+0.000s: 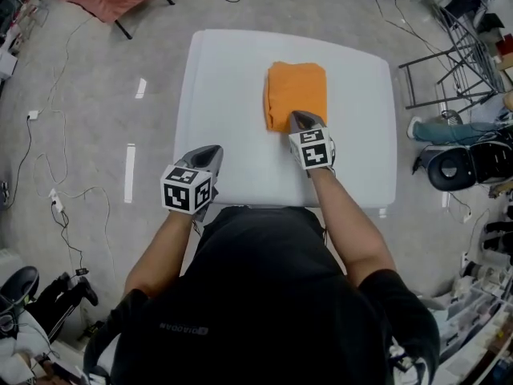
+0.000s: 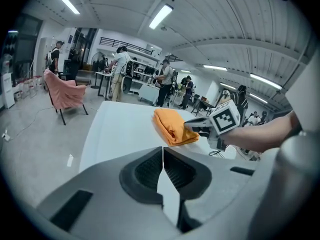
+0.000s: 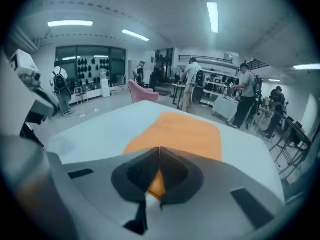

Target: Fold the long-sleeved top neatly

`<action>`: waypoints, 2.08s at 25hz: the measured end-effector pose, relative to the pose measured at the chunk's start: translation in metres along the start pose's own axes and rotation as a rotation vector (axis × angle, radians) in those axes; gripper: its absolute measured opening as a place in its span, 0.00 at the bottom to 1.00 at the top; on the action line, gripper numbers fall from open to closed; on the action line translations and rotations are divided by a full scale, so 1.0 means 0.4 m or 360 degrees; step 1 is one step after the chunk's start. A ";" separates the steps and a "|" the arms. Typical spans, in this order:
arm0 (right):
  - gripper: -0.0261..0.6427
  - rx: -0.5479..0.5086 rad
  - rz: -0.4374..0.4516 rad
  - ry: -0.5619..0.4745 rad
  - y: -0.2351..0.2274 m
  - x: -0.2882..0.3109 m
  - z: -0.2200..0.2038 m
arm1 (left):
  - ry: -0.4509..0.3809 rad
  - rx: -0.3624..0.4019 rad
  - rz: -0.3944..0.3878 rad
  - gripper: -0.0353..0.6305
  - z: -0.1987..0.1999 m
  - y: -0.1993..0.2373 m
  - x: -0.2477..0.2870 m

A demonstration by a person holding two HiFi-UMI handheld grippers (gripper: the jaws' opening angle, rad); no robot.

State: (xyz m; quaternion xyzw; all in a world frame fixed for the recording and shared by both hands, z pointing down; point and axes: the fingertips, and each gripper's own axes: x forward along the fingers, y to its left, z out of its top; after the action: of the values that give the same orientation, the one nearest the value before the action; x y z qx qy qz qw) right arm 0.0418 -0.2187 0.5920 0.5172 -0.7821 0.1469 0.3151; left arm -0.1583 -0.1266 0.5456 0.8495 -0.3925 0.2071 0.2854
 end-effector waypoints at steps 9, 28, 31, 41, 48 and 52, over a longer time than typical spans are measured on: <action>0.15 0.0089 0.0105 0.0160 0.018 0.040 -0.081 | -0.0012 0.0001 -0.0020 0.07 0.023 -0.038 0.022; 0.19 0.0003 0.0155 0.0067 -0.049 0.248 0.173 | 0.0015 -0.0027 0.0113 0.07 -0.007 -0.014 -0.006; 0.21 0.0087 0.0131 0.0152 -0.060 0.301 0.172 | 0.0018 -0.0055 0.0167 0.07 -0.026 0.002 -0.037; 0.23 0.0159 0.0105 0.0051 -0.043 0.246 0.198 | 0.0008 -0.0068 0.0183 0.07 -0.050 0.034 -0.086; 0.19 0.0317 0.0185 -0.0238 -0.006 -0.011 0.184 | -0.0019 0.0101 -0.0023 0.07 0.017 -0.039 -0.009; 0.11 0.0371 0.0241 -0.0312 0.020 -0.152 0.124 | -0.0033 0.0186 -0.0132 0.07 0.038 -0.110 0.030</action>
State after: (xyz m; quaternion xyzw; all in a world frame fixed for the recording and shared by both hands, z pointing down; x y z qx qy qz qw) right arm 0.0340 -0.1994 0.5158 0.5017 -0.8235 0.2087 0.1632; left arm -0.1147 -0.1198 0.5269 0.8823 -0.3472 0.2088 0.2396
